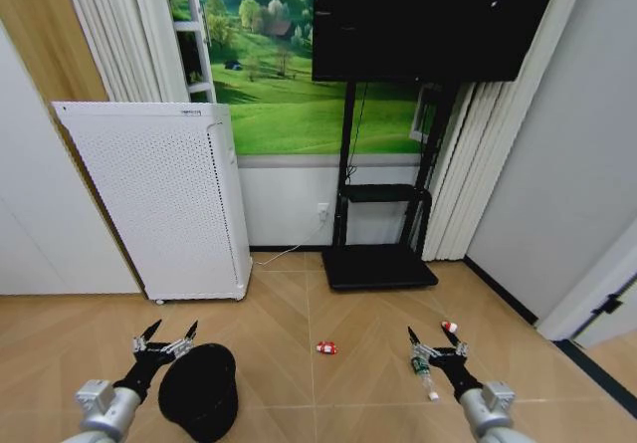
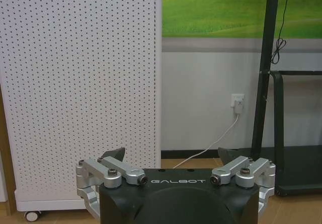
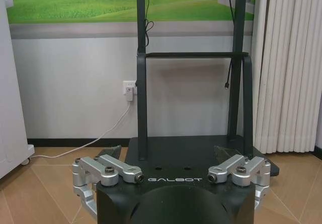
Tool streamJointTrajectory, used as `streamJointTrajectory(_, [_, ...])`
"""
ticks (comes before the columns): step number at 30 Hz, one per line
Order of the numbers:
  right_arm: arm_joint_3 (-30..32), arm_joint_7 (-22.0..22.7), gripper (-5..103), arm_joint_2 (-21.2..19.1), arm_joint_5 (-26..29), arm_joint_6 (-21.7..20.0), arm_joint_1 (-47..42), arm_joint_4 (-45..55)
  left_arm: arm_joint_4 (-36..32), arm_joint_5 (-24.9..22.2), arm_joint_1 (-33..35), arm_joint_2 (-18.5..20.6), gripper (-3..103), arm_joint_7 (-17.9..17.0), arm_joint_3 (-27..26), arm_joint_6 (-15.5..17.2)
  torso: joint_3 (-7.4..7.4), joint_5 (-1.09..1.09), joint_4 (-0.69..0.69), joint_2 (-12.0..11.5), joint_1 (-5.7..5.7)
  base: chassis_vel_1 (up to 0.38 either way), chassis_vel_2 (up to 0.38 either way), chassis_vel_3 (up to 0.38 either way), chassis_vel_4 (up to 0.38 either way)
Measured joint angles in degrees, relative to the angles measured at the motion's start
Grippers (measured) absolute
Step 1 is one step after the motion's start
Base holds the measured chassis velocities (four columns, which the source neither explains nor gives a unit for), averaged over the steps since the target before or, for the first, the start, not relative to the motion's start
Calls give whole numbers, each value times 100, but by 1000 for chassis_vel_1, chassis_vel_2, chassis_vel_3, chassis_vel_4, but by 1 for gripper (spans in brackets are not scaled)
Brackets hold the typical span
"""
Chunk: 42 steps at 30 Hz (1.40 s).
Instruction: Pick up the trash bin and place the garbage on the floor into it.
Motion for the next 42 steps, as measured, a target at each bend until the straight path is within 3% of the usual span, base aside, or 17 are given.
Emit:
streamJointTrajectory(28, [42, -14, 100, -1, 5, 21, -75, 31, 173, 130, 60, -156, 100, 52, -16, -93, -452, 1, 0, -594, -141, 0, 0, 0, 0])
streamJointTrajectory(32, [53, -14, 100, -10, 30, 22, -113, 32, 234, 135, 49, -187, 100, -94, -20, -102, -529, 1, 0, -693, -164, 0, 0, 0, 0])
streamJointTrajectory(34, [47, -14, 100, -3, 33, 22, -115, 22, 295, 124, 37, -271, 100, -718, 43, 12, -578, 1, 0, -747, -168, 0, 0, 0, 0])
streamJointTrajectory(36, [27, -12, 100, 0, 30, 22, -116, -19, 360, -75, 42, -385, 100, -1348, 108, 334, -604, 0, 0, -775, -169, 0, 0, 0, 0])
streamJointTrajectory(37, [27, -12, 100, 0, 30, 22, -116, -19, 360, -75, 42, -385, 100, -1348, 108, 334, -604, 0, 0, -775, -169, 0, 0, 0, 0])
streamJointTrajectory(39, [23, -6, 100, -3, 9, 62, -93, -108, 501, -771, -6, -535, 100, -2367, 173, 1096, -616, 0, 0, -786, -169, 0, 0, 0, 0])
streamJointTrajectory(40, [23, -6, 100, -3, 9, 62, -93, -108, 501, -771, -6, -535, 100, -2367, 173, 1096, -616, 0, 0, -786, -169, 0, 0, 0, 0])
streamJointTrajectory(42, [50, 18, 100, -22, -1, 133, -68, -188, 711, -1457, -128, -570, 100, -3126, 183, 1889, -618, 0, 2, -786, -169, 0, 0, 0, 0])
